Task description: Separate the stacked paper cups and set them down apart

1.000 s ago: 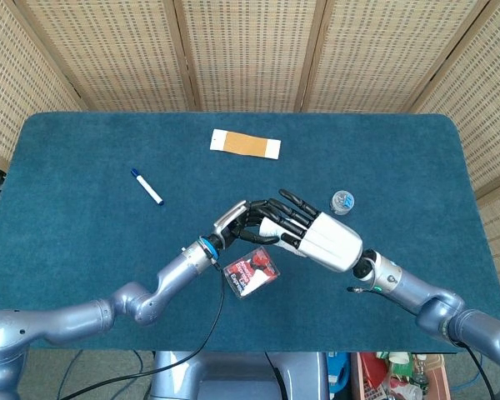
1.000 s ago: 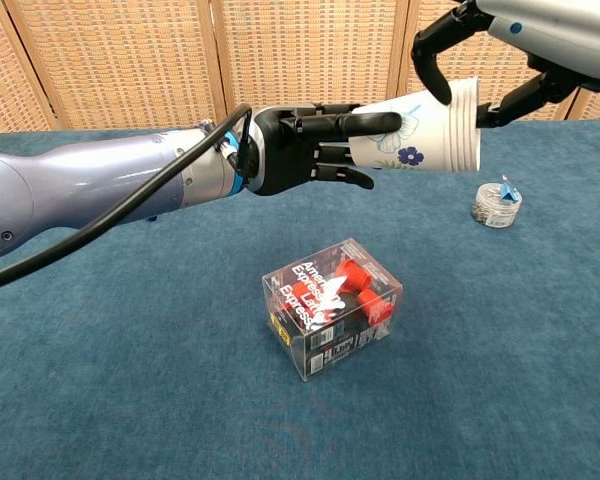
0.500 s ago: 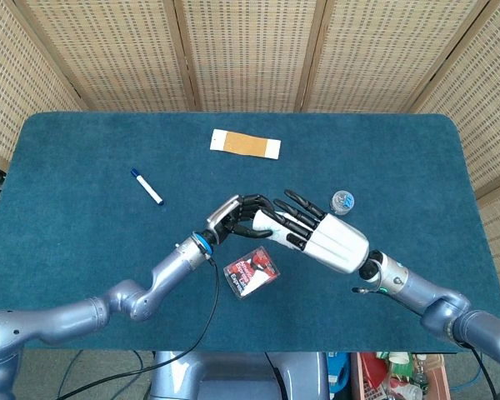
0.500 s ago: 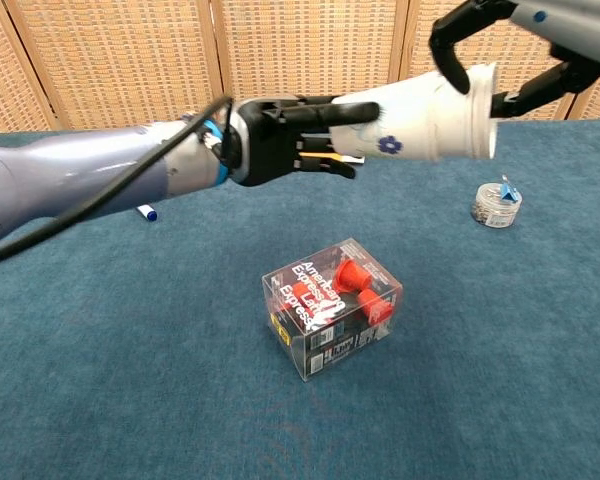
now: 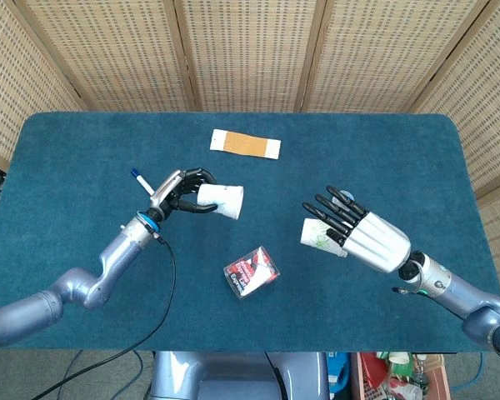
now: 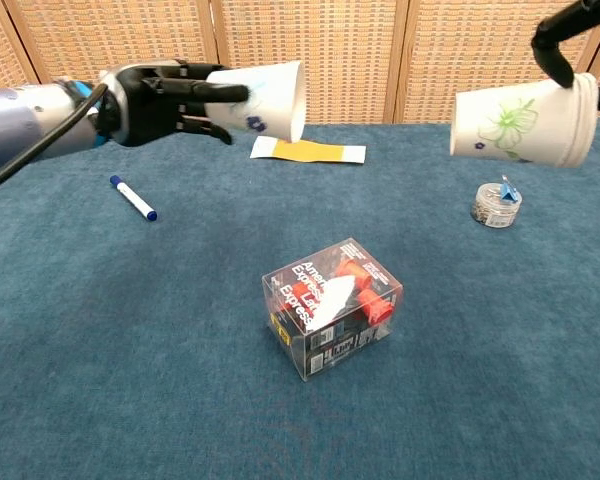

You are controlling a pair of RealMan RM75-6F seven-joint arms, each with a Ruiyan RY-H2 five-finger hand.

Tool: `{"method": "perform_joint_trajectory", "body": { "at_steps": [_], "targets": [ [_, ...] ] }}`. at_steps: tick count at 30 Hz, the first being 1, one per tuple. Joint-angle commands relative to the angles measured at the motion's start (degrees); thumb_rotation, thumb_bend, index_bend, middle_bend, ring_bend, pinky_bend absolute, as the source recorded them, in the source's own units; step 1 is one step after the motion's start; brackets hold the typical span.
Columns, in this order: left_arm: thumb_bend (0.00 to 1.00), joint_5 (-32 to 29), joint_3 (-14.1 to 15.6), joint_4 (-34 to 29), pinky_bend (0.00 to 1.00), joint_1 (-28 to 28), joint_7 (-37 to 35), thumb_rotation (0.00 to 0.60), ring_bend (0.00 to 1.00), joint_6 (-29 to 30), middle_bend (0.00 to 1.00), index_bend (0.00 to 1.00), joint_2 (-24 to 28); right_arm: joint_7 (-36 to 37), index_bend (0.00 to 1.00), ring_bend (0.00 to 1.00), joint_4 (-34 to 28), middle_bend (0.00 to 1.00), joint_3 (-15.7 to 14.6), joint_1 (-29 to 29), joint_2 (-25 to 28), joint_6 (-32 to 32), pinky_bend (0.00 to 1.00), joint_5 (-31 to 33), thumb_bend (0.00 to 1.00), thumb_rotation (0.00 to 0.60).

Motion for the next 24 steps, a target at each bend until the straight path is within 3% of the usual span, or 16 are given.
{"method": "perform_joint_trajectory", "body": {
  "at_steps": [1,4,10,21,22,24],
  "targets": [
    [0.13,5.20,4.57,2.02,0.49,3.07,10.68,0.600,0.49,5.21,0.50,0.50,6.37,-1.52,0.69,0.00,1.45,0.12,-1.17,0.03,1.48,-2.40,0.08,-0.32,0.67,0.600],
    [0.13,7.98,8.34,4.43,0.49,6.19,26.42,0.600,0.49,10.10,0.50,0.50,11.17,-7.41,0.69,0.00,3.87,0.12,-3.22,1.79,3.13,-7.25,0.08,-3.23,0.67,0.600],
    [0.13,4.70,11.69,2.47,0.49,9.77,42.96,0.600,0.49,11.63,0.50,0.50,13.57,-15.71,0.69,0.00,0.97,0.12,-5.27,4.59,5.82,-16.13,0.08,-5.44,0.67,0.600],
    [0.13,1.19,14.27,5.73,0.49,11.39,52.12,0.600,0.48,11.52,0.48,0.50,10.01,-24.73,0.69,0.00,-4.15,0.10,-6.22,6.69,5.50,-25.40,0.08,-6.01,0.67,0.600],
    [0.13,1.08,14.51,6.18,0.47,11.44,52.89,0.600,0.43,11.47,0.43,0.49,9.68,-25.50,0.69,0.00,-4.23,0.10,-6.34,6.93,5.25,-26.16,0.08,-6.23,0.67,0.600],
    [0.13,0.53,14.97,6.77,0.40,11.53,54.55,0.600,0.25,11.04,0.24,0.36,9.02,-27.43,0.62,0.00,-4.39,0.08,-6.60,7.53,4.77,-28.11,0.08,-6.67,0.67,0.600]
  ]
}}
